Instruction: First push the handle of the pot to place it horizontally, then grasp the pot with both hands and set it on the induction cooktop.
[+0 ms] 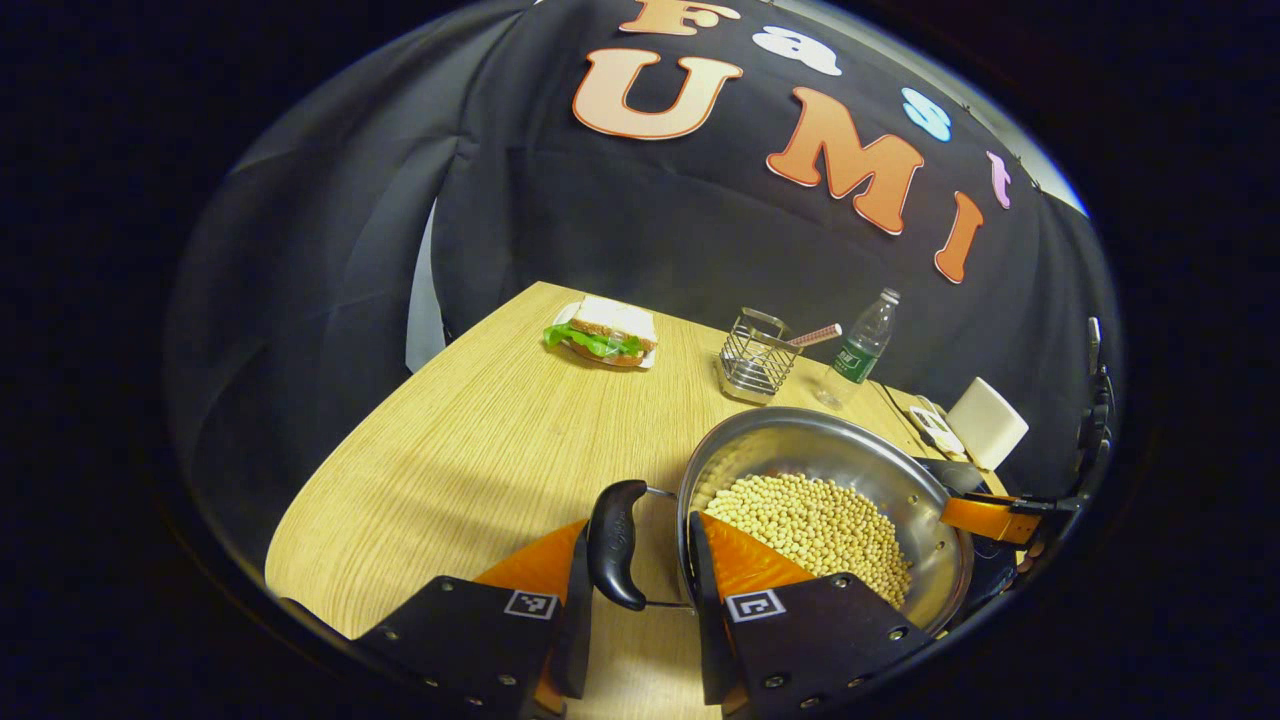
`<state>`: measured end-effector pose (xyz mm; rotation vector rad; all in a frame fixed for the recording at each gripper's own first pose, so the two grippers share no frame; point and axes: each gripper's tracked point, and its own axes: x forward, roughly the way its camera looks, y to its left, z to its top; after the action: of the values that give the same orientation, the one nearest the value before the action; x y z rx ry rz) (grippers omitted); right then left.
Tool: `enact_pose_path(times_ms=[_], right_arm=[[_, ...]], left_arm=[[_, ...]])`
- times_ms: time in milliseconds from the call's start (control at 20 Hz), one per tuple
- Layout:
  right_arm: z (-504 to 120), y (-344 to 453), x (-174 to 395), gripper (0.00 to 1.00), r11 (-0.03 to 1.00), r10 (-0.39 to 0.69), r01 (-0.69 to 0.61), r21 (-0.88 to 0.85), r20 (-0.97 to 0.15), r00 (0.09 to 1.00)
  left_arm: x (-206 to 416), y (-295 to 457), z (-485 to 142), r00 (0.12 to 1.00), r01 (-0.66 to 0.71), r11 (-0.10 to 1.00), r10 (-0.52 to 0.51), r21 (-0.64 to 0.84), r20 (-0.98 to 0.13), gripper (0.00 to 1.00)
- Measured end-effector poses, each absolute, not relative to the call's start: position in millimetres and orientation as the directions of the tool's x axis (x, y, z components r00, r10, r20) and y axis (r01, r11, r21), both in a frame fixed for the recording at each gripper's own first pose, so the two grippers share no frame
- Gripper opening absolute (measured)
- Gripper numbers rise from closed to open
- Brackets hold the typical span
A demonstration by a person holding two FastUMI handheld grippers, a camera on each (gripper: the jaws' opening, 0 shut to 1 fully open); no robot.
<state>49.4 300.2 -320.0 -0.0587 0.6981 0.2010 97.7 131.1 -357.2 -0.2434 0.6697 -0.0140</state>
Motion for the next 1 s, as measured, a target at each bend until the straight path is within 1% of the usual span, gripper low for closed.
enact_pose_path(times_ms=[250,350,550,750,800,1000], right_arm=[[-322,284,48,0.48,0.982,0.146,-0.190,0.002,-0.644,0.751],[-318,278,48,0.48,0.983,0.147,-0.184,0.009,-0.636,0.757],[-298,259,52,0.48,0.986,0.147,-0.164,0.027,-0.602,0.785],[-282,229,54,0.48,0.990,0.135,-0.136,0.042,-0.582,0.802],[-279,218,54,0.48,0.991,0.128,-0.128,0.042,-0.578,0.806],[-269,174,56,0.48,0.996,0.090,-0.083,0.038,-0.567,0.819]], left_arm=[[98,116,-354,0.784,-0.061,0.973,-0.092,-0.223,-0.613,0.46],[98,109,-349,0.789,-0.062,0.970,-0.095,-0.233,-0.608,0.44],[105,90,-323,0.820,-0.028,0.978,-0.095,-0.205,-0.564,0.44],[110,58,-304,0.836,0.013,0.982,-0.115,-0.190,-0.536,0.43],[111,48,-301,0.836,0.021,0.981,-0.124,-0.194,-0.534,0.45],[113,2,-300,0.827,0.062,0.975,-0.169,-0.212,-0.537,0.43]])
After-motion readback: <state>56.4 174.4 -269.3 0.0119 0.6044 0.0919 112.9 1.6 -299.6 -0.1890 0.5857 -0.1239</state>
